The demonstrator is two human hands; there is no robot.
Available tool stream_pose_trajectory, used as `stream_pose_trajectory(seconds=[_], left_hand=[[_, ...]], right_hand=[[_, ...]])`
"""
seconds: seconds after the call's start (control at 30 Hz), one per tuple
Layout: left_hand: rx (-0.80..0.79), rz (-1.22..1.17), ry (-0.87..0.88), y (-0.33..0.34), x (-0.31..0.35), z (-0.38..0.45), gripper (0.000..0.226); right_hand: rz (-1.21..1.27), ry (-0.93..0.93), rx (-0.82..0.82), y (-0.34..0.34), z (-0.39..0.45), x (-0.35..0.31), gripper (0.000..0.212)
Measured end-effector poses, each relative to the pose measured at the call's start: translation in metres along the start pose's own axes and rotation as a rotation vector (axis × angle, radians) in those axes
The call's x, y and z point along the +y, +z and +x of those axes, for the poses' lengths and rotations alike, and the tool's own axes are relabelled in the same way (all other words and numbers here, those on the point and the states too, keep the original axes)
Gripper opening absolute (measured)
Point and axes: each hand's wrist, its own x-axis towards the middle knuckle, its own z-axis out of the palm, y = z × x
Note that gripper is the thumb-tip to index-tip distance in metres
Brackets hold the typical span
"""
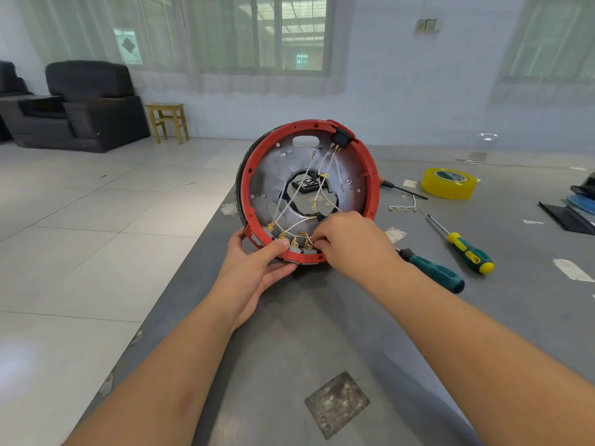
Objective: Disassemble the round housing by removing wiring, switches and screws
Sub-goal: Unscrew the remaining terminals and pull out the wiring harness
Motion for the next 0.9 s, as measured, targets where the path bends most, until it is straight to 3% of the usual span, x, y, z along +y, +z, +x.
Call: stream_pose_trajectory(seconds=[0.4,0.5,0.6,0.7,0.9], left_hand=[[-0.007,-0.015,-0.009,0.0,0.001,-0.001,0.07],[-0.005,-0.022,-0.022,0.0,0.001,0.0,0.064],[-0.004,-0.03,-0.034,-0.001,0.001,0.001,0.063],[0.014,-0.026,-0.04,0.0,0.001,0.001,0.063],[0.078,0.055,-0.056,0.003,0.002,-0.001,0.067]], right_hand=[[0.066,-0.065,-0.196,-0.008,0.019,0.008,0.014],[0.099,-0.136,-0.104,-0.01,0.011,0.013,0.013],[0.185,-0.256,0.125,-0.015,-0.001,0.009,0.014],[0.282,-0.22,0.282,-0.017,-0.018,0.002,0.011],[0.223,-0.094,0.171,0.008,-0.042,0.01,0.016]])
